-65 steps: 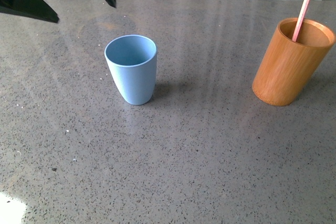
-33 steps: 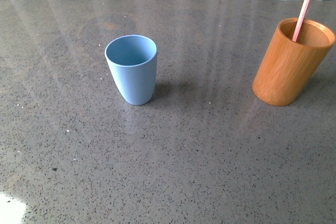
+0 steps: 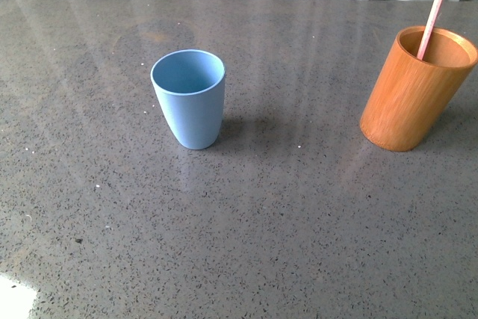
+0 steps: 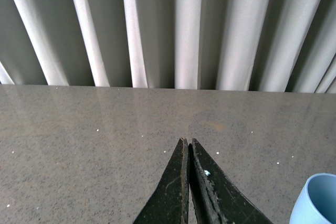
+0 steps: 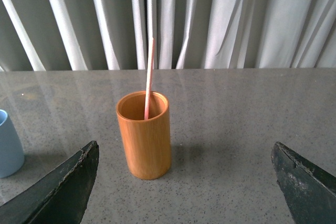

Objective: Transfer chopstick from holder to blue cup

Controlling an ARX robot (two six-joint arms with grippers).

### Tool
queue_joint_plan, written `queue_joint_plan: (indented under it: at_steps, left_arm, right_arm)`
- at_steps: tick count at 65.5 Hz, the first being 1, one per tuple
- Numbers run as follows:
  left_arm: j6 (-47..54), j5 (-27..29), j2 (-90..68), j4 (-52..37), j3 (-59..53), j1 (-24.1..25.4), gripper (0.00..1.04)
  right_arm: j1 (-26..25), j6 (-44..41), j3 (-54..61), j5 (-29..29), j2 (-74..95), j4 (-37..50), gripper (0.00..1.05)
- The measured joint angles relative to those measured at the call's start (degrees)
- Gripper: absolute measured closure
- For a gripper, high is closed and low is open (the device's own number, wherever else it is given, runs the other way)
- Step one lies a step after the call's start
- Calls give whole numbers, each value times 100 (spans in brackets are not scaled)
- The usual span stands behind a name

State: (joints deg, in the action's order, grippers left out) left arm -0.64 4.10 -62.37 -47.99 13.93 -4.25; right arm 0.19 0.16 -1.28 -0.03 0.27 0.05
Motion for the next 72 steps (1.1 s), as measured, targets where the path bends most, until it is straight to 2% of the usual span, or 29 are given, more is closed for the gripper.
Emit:
queue_joint_plan:
  at_steps: [6, 13, 38, 44, 72]
  left_arm:
    - [4, -330, 286, 50, -219, 221, 103]
    - [7, -374, 667, 188, -470, 396, 103]
    - [9, -411, 2000, 973, -1034, 407, 103]
    - [9, -411, 2092, 793, -1246, 407, 103]
    - [9, -411, 3563, 2155, -1309, 407, 103]
  right_arm:
    - [0, 0, 0, 0, 0, 0, 9]
    - [0, 0, 0, 4, 0, 0, 9]
    - [0, 0, 0, 2, 0, 0, 9]
    - [0, 0, 2, 2, 0, 0, 9]
    - [0, 0, 0, 2, 0, -2, 9]
